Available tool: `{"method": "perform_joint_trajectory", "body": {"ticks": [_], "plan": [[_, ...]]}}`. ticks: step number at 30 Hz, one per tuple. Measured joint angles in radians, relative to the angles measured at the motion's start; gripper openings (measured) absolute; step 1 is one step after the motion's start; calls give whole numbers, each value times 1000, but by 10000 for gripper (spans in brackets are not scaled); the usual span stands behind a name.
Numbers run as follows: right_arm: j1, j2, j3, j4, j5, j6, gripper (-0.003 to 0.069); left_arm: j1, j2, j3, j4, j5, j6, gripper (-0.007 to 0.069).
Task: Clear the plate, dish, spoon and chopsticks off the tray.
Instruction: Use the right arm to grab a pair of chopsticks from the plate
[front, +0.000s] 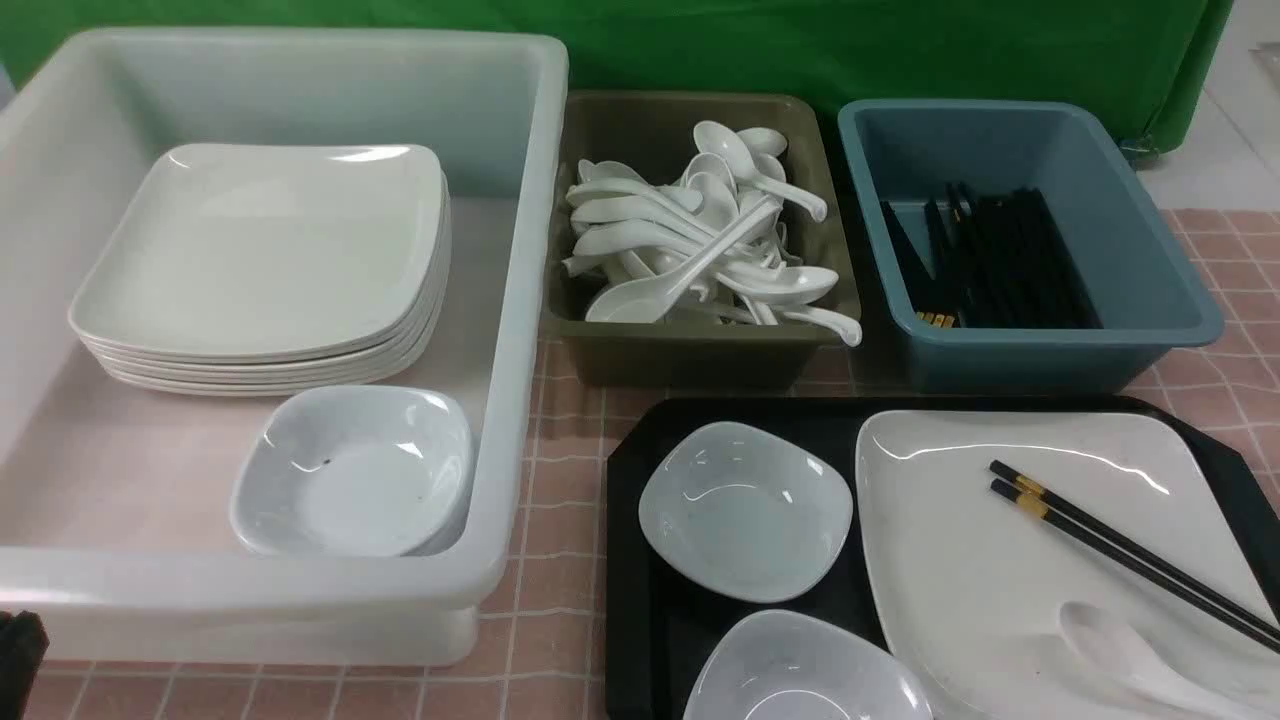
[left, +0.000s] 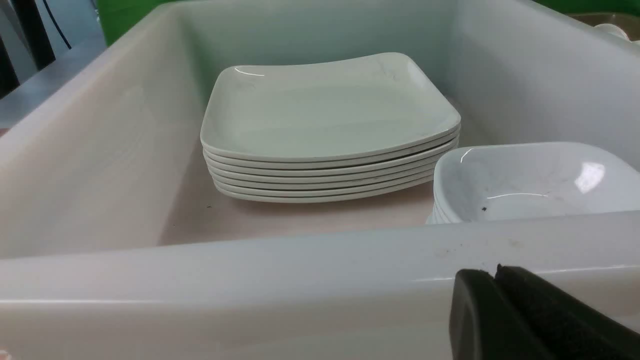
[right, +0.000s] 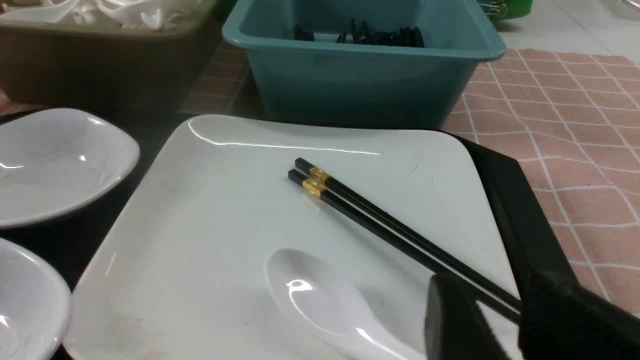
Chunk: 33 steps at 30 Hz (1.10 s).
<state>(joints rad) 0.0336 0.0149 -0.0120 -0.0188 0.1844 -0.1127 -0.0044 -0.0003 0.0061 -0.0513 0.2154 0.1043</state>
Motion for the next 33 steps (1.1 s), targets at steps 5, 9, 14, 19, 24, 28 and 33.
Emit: {"method": "perform_joint_trajectory", "body": {"ticks": [5,9,14,19,24,28,33], "plan": [[0,0,0,0,0,0,267,0,0,0,0,0,0,20],[0,0,0,0,0,0,267,0,0,0,0,0,0,20],[0,0,0,0,0,0,267,0,0,0,6,0,4,20],[0,0,0,0,0,0,267,0,0,0,-61,-61,-14,20],[0,0,0,0,-1,0,267,0,0,0,-299,-282,-86,20],[0,0,0,2,-11,0,267,0,0,0,-341,-444,-146,20],[2,0,9,152,-149,160,267,0,0,0,-310,-729,-371,20]]}}
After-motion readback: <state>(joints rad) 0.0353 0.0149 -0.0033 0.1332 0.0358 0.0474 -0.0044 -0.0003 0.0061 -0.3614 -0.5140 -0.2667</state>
